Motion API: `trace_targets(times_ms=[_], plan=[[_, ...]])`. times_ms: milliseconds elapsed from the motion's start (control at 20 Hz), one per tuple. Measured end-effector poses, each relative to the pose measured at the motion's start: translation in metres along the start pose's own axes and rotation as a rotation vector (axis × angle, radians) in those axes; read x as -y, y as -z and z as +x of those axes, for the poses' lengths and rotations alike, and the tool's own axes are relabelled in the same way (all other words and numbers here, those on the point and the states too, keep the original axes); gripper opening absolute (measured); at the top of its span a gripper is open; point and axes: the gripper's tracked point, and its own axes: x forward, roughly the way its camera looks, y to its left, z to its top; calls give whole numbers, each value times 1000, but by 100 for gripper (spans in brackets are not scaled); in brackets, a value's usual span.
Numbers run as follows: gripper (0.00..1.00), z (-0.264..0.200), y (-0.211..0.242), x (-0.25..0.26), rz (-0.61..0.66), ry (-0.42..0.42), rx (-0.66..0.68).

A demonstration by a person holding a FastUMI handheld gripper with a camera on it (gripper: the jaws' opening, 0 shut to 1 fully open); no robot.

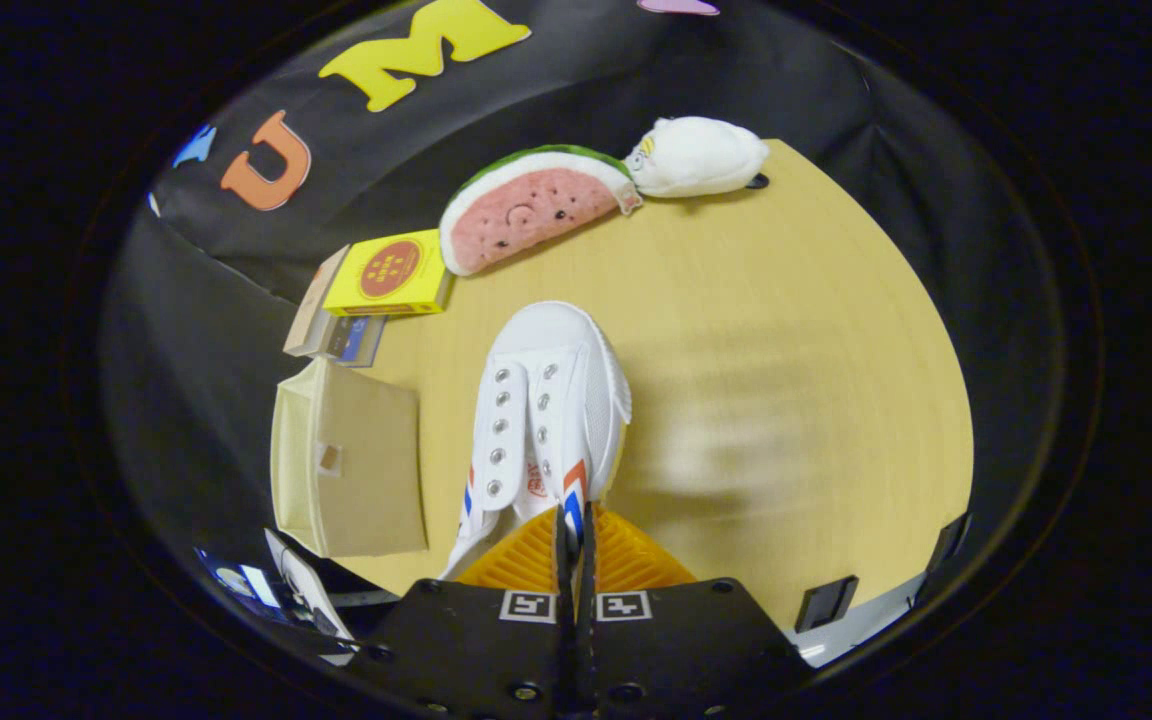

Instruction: Open the storage box then place both shoes into the box .Put the left shoe in first, then the right shoe, with the right side of both shoes facing outward in a uniform manner.

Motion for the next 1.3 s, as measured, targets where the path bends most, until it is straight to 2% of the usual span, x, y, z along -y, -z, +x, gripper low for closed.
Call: trace_targets(times_ms=[400, 700, 900, 1150, 1300], plan=[[0, 5, 19, -158, -138, -107, -9], [0, 41, 30, -250, -159, -120, -28], [0, 66, 30, -285, -160, -103, 14], [0, 90, 34, -290, -210, -2, 187], [0, 107, 48, -285, -201, 34, 160]])
